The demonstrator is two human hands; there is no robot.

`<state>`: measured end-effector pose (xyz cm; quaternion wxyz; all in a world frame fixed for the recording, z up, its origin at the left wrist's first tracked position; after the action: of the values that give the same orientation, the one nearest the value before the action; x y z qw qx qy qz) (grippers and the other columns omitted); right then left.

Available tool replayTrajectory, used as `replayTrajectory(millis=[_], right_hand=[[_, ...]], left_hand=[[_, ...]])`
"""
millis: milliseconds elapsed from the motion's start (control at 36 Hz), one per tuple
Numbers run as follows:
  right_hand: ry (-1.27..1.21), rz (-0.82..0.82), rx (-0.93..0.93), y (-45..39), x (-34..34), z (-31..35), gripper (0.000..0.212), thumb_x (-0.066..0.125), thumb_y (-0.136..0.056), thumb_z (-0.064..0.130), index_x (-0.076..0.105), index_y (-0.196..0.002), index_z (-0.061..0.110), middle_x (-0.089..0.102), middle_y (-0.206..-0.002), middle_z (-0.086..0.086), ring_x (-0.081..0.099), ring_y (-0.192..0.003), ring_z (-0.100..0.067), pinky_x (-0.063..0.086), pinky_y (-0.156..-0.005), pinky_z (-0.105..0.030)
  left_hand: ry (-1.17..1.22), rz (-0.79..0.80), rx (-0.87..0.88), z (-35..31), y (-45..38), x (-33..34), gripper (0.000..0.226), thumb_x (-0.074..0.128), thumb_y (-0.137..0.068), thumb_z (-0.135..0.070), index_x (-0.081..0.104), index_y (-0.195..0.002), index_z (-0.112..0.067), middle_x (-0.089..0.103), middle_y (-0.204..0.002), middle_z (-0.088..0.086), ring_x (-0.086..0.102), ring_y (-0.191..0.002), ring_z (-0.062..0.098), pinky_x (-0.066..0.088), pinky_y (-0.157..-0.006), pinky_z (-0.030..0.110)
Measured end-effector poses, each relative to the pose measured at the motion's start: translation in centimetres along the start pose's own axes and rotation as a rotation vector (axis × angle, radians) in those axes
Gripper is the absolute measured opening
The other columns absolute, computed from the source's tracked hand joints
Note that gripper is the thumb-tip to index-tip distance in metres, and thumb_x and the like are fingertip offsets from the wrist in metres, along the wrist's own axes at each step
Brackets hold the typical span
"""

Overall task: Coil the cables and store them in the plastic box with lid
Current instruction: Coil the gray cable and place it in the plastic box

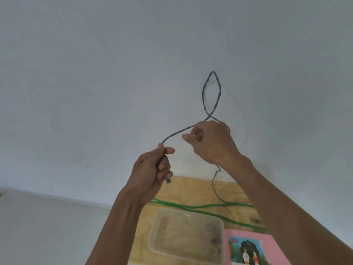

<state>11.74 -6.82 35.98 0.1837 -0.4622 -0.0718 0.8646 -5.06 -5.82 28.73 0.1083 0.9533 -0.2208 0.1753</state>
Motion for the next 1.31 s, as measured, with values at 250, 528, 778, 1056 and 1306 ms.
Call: replayTrajectory(millis=[250, 528, 778, 1056, 1306], right_hand=[[-0.284, 0.035, -0.328, -1.1, 1.3, 6.0, 0.039, 0.058, -0.094, 0.003, 0.065, -0.126, 0.023, 0.058, -0.104, 0.025, 0.057, -0.096, -0.003, 0.045, -0.088, -0.019], [-0.238, 0.047, -0.12, -1.1, 3.0, 5.3, 0.053, 0.047, -0.091, -0.004, 0.046, -0.067, 0.044, 0.056, -0.066, 0.023, 0.048, -0.085, -0.01, 0.034, -0.067, -0.012], [-0.141, 0.006, 0.001, -1.0, 2.0, 3.8, 0.041, 0.06, -0.094, 0.018, 0.04, -0.065, 0.038, 0.057, -0.092, 0.0, 0.061, -0.088, -0.019, 0.052, -0.079, -0.037], [0.076, 0.077, -0.062, 0.0, 1.9, 4.2, 0.026, 0.047, -0.101, 0.039, 0.062, -0.123, 0.04, 0.074, -0.105, 0.009, 0.067, -0.095, -0.013, 0.054, -0.083, -0.033], [0.333, 0.123, -0.214, 1.0, -0.8, 6.5, 0.022, 0.046, -0.099, 0.044, 0.061, -0.107, 0.031, 0.07, -0.105, 0.008, 0.066, -0.096, -0.019, 0.052, -0.079, -0.037]], left_hand=[[0.039, 0.289, 0.077, -5.8, -0.5, 4.7, 0.032, 0.044, -0.104, -0.018, 0.07, -0.105, 0.001, 0.042, -0.059, 0.002, 0.039, -0.047, 0.012, 0.037, -0.05, 0.026], [0.181, 0.238, 0.138, -8.5, -3.3, 5.1, 0.034, 0.05, -0.1, -0.025, 0.068, -0.106, 0.002, 0.049, -0.059, 0.003, 0.049, -0.049, 0.013, 0.048, -0.055, 0.025], [0.021, 0.292, 0.194, -9.2, -4.6, 6.0, 0.03, 0.045, -0.103, -0.017, 0.064, -0.116, 0.003, 0.061, -0.075, 0.012, 0.057, -0.066, 0.023, 0.051, -0.058, 0.026], [-0.163, 0.111, 0.349, -10.6, -6.5, 4.9, 0.033, 0.043, -0.106, -0.027, 0.069, -0.11, -0.007, 0.06, -0.067, 0.005, 0.052, -0.057, 0.017, 0.046, -0.054, 0.026], [-0.644, 0.102, 0.537, -11.2, -6.9, 4.8, 0.019, 0.05, -0.104, -0.014, 0.067, -0.098, -0.007, 0.075, -0.082, 0.006, 0.075, -0.077, 0.02, 0.057, -0.081, 0.031]])
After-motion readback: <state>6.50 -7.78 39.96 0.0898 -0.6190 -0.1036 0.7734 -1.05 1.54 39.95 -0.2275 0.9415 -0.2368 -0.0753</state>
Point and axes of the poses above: each hand's wrist, its own y-axis away from the middle knuckle, its own x-axis out of the palm, z = x × y, the point moved 10 cm from there along -y, towards the middle knuckle
